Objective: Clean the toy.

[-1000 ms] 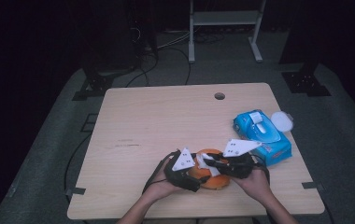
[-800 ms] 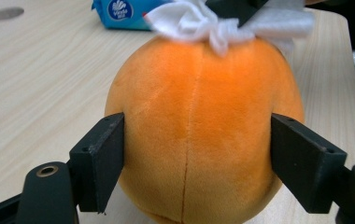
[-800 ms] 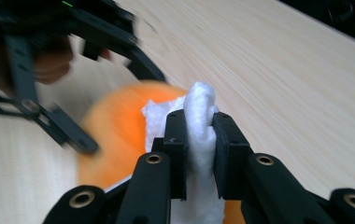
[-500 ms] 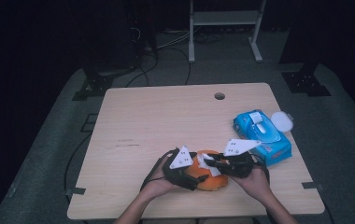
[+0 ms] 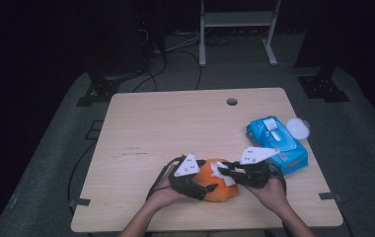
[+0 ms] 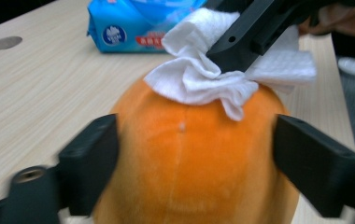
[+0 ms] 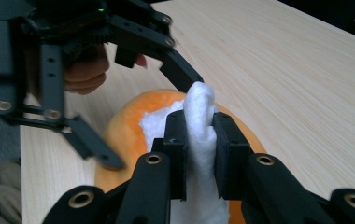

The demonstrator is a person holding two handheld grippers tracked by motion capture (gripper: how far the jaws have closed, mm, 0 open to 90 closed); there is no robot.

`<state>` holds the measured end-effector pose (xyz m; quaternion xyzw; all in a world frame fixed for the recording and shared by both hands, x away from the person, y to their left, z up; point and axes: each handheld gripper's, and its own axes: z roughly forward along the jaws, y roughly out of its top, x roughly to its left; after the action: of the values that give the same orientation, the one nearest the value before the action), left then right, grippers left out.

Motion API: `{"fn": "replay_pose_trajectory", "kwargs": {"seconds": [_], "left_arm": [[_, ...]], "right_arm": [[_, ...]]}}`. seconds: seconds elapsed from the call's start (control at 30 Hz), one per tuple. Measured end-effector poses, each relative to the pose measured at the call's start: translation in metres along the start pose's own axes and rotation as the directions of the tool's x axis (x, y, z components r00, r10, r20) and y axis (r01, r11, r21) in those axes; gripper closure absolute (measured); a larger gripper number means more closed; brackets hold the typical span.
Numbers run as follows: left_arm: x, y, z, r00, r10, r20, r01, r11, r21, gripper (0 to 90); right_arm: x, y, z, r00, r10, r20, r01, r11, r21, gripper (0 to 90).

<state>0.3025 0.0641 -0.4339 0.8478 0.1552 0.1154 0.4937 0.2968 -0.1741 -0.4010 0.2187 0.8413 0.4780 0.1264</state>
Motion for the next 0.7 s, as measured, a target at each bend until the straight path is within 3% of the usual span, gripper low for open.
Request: {"fn": "replay_pose_trajectory", "kwargs": {"seconds": [0.07, 0.27, 0.4, 0.5, 0.57, 0.7], "left_arm": [[0.005, -0.002, -0.003, 0.9995, -0.032, 0.001, 0.032, 0.9994, 0.015, 22.7], [0.017, -0.01, -0.009, 0.9956, -0.094, 0.001, 0.094, 0.9954, 0.021, 26.4], [0.009, -0.001, -0.006, 0.9994, -0.032, 0.011, 0.033, 0.9993, -0.019, 15.6], [0.005, 0.0, -0.003, 0.9999, -0.008, 0.008, 0.008, 0.9999, 0.008, 18.9], [0.009, -0.001, -0.005, 0.9991, -0.041, 0.009, 0.041, 0.9989, 0.02, 22.6], [0.021, -0.009, -0.01, 0.9945, -0.104, 0.01, 0.104, 0.9944, 0.021, 26.9]], "right_arm": [[0.003, 0.001, 0.003, 0.9994, -0.031, 0.017, 0.031, 0.999, 0.015, 76.3], [-0.016, -0.011, -0.006, 0.9976, 0.033, 0.061, -0.035, 0.999, 0.022, 76.3], [-0.01, -0.008, -0.005, 0.9987, 0.027, 0.044, -0.027, 1.0, 0.0, 76.3], [-0.003, -0.003, 0.001, 0.9997, 0.023, 0.002, -0.023, 1.0, -0.018, 76.3], [0.0, -0.001, 0.003, 0.9999, -0.002, 0.011, 0.002, 1.0, -0.011, 76.3], [-0.008, -0.005, 0.001, 0.9994, 0.017, 0.032, -0.017, 1.0, 0.003, 76.3]]}}
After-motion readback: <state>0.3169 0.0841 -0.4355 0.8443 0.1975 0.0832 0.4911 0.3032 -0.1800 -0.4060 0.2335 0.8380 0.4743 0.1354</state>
